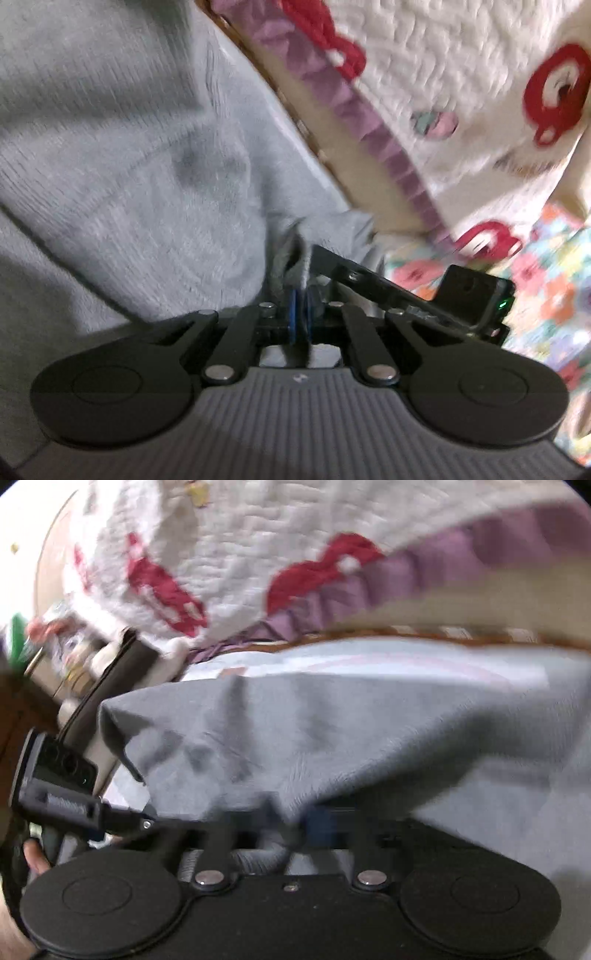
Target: Fold clothes
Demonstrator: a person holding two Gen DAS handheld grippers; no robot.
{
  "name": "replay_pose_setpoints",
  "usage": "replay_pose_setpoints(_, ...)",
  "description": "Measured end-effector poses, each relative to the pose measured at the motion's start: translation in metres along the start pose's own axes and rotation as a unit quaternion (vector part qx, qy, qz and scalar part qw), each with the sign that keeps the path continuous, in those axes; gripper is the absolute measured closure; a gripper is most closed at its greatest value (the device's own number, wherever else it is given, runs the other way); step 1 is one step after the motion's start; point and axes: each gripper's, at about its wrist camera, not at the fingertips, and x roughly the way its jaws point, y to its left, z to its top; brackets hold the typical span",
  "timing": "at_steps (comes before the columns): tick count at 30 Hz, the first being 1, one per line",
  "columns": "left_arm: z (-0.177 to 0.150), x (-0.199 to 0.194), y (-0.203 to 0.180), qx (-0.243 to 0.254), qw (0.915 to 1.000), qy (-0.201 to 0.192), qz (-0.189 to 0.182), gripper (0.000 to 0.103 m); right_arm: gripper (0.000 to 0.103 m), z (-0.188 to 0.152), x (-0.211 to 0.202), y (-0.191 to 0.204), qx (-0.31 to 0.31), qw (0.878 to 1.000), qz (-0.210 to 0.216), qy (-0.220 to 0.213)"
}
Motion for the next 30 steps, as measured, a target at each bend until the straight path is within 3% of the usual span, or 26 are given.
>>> replay_pose_setpoints(4,0.009,-0.017,-0.001,0.002,0.9996,-0.026,-0.012,0.098,0.094,0.053,-0.019,0.016,-0.047,0.996,-0.040,-0.065)
replay_pose_setpoints(6,0.012,-0.026,-0.010,0.042,0.9977,-0.051,0.018,0.095,0.094,0.073,-0.021,0.017,-0.055,0.991,-0.075,-0.092)
replay_pose_setpoints(8,0.015,-0.037,-0.021,0.093,0.9905,-0.081,0.061,0.090,0.094,0.089,-0.018,0.017,-0.064,0.985,-0.114,-0.109)
replay_pose_setpoints(10,0.017,-0.047,-0.025,0.137,0.9773,-0.115,0.114,0.078,0.094,0.094,-0.007,0.016,-0.080,0.979,-0.153,-0.107)
replay_pose_setpoints(12,0.019,-0.058,-0.029,0.181,0.9581,-0.148,0.166,0.066,0.092,0.095,0.005,0.012,-0.083,0.975,-0.176,-0.104)
replay_pose_setpoints(14,0.022,-0.069,-0.030,0.217,0.9368,-0.176,0.211,0.059,0.090,0.091,0.010,0.003,-0.072,0.976,-0.182,-0.100)
replay_pose_setpoints(16,0.026,-0.077,-0.023,0.234,0.9235,-0.189,0.238,0.054,0.085,0.085,0.012,-0.005,-0.054,0.978,-0.177,-0.096)
replay_pose_setpoints(20,0.033,-0.079,-0.015,0.286,0.8987,-0.156,0.293,0.040,0.081,0.065,0.004,-0.020,-0.007,0.986,-0.145,-0.079)
replay_pose_setpoints(22,0.035,-0.079,-0.009,0.307,0.8917,-0.123,0.309,0.040,0.066,0.055,0.000,-0.027,0.016,0.989,-0.129,-0.071)
replay_pose_setpoints(24,0.035,-0.080,-0.007,0.328,0.8769,-0.115,0.332,0.037,0.056,0.044,-0.004,-0.035,0.040,0.991,-0.113,-0.059)
replay_pose_setpoints(26,0.035,-0.079,-0.002,0.349,0.8637,-0.111,0.347,0.032,0.054,0.034,-0.008,-0.044,0.067,0.992,-0.099,-0.037)
replay_pose_setpoints(30,0.041,-0.069,0.023,0.333,0.8673,-0.092,0.358,0.028,0.054,0.029,0.000,-0.045,0.064,0.994,-0.084,-0.008)
